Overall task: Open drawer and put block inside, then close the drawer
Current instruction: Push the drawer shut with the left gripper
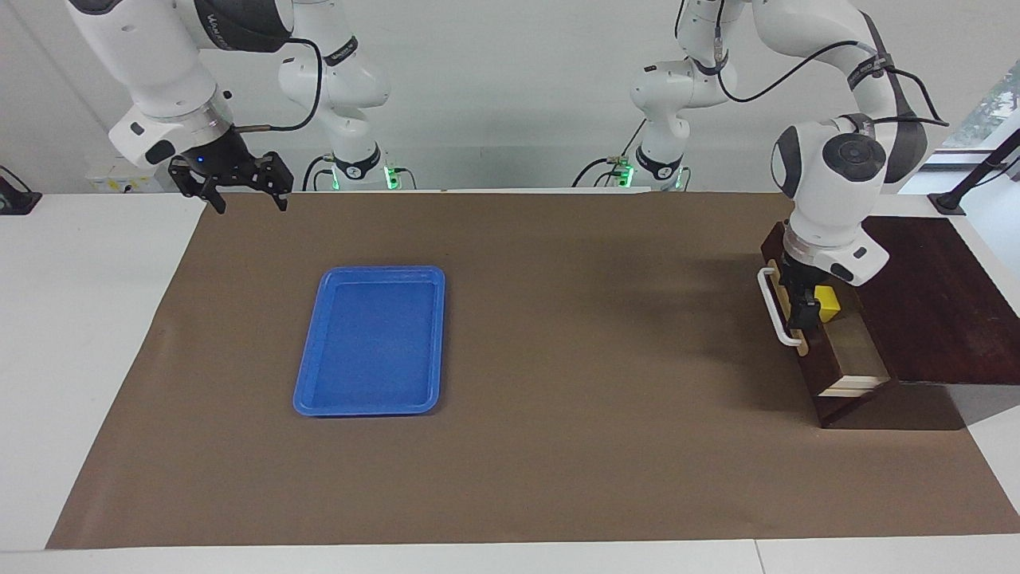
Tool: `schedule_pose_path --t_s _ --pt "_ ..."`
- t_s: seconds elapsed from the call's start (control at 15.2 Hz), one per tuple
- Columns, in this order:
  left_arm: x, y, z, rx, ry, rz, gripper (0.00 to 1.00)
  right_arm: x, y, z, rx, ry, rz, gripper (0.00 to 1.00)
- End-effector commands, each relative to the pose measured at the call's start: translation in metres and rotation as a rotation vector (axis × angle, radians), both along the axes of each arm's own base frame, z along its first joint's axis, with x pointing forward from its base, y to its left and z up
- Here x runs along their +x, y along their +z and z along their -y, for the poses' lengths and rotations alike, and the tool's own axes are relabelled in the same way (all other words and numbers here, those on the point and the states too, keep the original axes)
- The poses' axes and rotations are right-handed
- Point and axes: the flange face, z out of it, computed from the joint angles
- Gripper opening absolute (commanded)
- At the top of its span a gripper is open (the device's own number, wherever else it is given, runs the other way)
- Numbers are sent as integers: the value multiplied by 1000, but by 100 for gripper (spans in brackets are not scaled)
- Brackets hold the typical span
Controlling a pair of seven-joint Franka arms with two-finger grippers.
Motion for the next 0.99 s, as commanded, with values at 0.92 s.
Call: schedule_pose_path --t_s 0.92 --pt "8 57 -17 -8 -102 9 100 -5 3 3 -12 13 -6 100"
